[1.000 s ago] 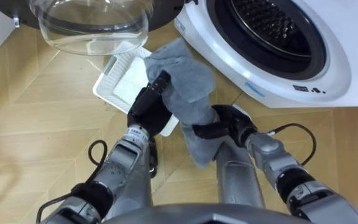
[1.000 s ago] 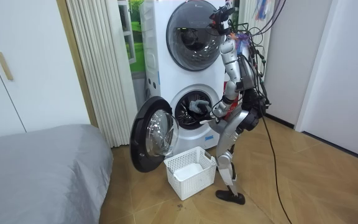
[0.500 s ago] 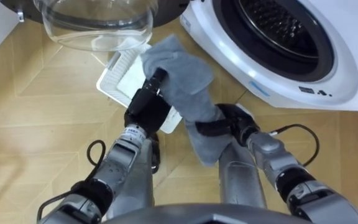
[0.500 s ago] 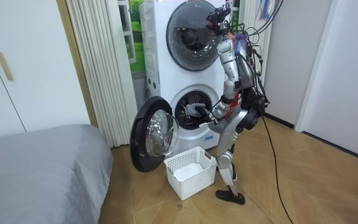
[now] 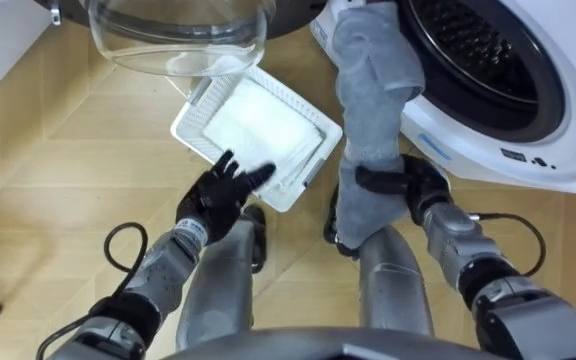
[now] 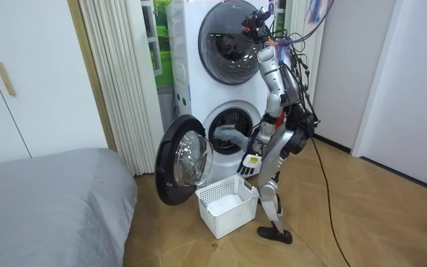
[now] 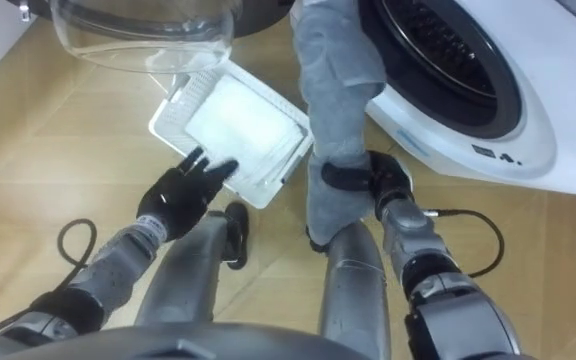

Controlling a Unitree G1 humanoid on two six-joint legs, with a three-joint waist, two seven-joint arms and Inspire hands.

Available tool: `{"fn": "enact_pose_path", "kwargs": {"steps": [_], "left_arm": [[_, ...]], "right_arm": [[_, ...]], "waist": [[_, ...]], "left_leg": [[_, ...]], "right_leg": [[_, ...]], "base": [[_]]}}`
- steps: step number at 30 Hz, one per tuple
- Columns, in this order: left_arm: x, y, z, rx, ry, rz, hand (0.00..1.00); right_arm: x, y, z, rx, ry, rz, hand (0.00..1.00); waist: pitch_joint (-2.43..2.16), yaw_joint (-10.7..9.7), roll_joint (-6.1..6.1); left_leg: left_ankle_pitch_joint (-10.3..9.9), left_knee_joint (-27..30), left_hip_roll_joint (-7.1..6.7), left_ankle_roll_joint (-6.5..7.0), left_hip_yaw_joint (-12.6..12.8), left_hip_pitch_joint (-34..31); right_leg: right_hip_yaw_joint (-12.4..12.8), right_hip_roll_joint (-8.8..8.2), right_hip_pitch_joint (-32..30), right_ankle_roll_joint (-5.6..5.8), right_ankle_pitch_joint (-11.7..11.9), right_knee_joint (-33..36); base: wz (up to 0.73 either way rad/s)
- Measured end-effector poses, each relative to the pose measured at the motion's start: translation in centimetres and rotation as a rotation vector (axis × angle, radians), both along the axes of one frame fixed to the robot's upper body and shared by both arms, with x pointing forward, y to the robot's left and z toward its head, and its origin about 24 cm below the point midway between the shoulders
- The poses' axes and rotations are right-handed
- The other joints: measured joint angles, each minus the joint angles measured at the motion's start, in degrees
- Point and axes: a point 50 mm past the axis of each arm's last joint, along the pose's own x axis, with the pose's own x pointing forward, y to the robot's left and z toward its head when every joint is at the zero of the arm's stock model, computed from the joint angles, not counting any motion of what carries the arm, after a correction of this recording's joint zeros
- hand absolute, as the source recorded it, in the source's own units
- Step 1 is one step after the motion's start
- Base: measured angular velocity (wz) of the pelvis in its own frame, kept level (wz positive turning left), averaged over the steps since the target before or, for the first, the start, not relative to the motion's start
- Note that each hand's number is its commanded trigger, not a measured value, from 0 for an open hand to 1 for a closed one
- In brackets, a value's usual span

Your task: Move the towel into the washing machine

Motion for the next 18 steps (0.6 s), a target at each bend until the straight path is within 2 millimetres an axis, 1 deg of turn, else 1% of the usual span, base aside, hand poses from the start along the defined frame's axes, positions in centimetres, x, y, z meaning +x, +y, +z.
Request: {"fn": "enact_pose_path", "kwargs": {"steps": [1,3,5,8,11,14,17,18], "left_arm": [[0.0,0.0,0.0,0.026,0.003,-0.012,0.0],[0.0,0.2,-0.1,0.122,0.007,-0.061,0.0],[-0.1,0.2,-0.1,0.148,0.013,-0.058,0.0],[0.0,0.3,-0.2,0.172,0.025,-0.031,0.0],[0.0,0.5,-0.2,0.197,0.037,-0.006,0.0],[-0.2,0.6,-0.3,0.21,0.05,0.006,0.0],[-0.1,0.6,-0.2,0.215,0.048,0.012,0.0],[0.0,0.6,-0.2,0.218,0.049,0.016,0.0]], "right_arm": [[0.0,0.0,0.0,0.008,0.003,-0.014,1.0],[0.1,-0.5,0.1,0.052,0.001,-0.086,1.0],[0.1,-1.0,0.1,0.076,-0.001,-0.146,1.0],[0.0,-2.0,0.3,0.115,-0.004,-0.231,1.0],[-0.2,-2.8,0.2,0.149,0.008,-0.314,1.0],[-0.3,-3.4,0.2,0.209,0.009,-0.401,1.0],[-0.4,-4.1,0.3,0.277,0.005,-0.491,1.0],[-0.4,-4.2,0.3,0.317,-0.002,-0.535,1.0]], "waist": [[0.02,0.0,0.01],[0.22,-0.1,0.08],[0.24,-0.1,0.07],[0.26,-0.3,0.07],[0.3,-0.3,0.01],[0.34,-0.4,-0.04],[0.47,-0.4,-0.26],[0.61,-0.4,-0.48]], "left_leg": [[0.0,0.0,-0.05,0.0,0.0,0.0],[0.1,0.0,-0.4,0.11,0.0,0.0],[0.1,-0.1,-0.78,0.22,-0.1,-0.1],[0.2,-0.4,-1.06,0.43,-0.1,-0.1],[0.3,-0.4,-1.04,0.51,0.0,-0.2],[0.3,-0.4,-0.87,0.61,1.0,-0.1],[0.4,-0.4,-0.95,0.76,1.3,-0.1],[0.4,-0.3,-0.99,0.79,1.3,-0.1]], "right_leg": [[0.0,-0.24,0.0,0.02,-0.1,0.1],[0.0,-0.63,-0.2,0.12,-0.4,0.7],[0.1,-0.73,-0.4,0.18,-0.6,1.1],[0.0,-1.4,-0.4,0.35,-0.7,1.1],[-0.1,-1.27,-0.4,0.48,-0.7,0.9],[0.0,-1.25,-0.4,0.62,-0.8,1.0],[0.0,-1.53,-0.4,0.78,-0.9,1.1],[0.1,-1.53,-0.4,0.84,-0.8,1.1]], "base": [[0.05],[0.08],[0.06],[0.05],[0.02],[0.0],[0.01],[0.0]]}}
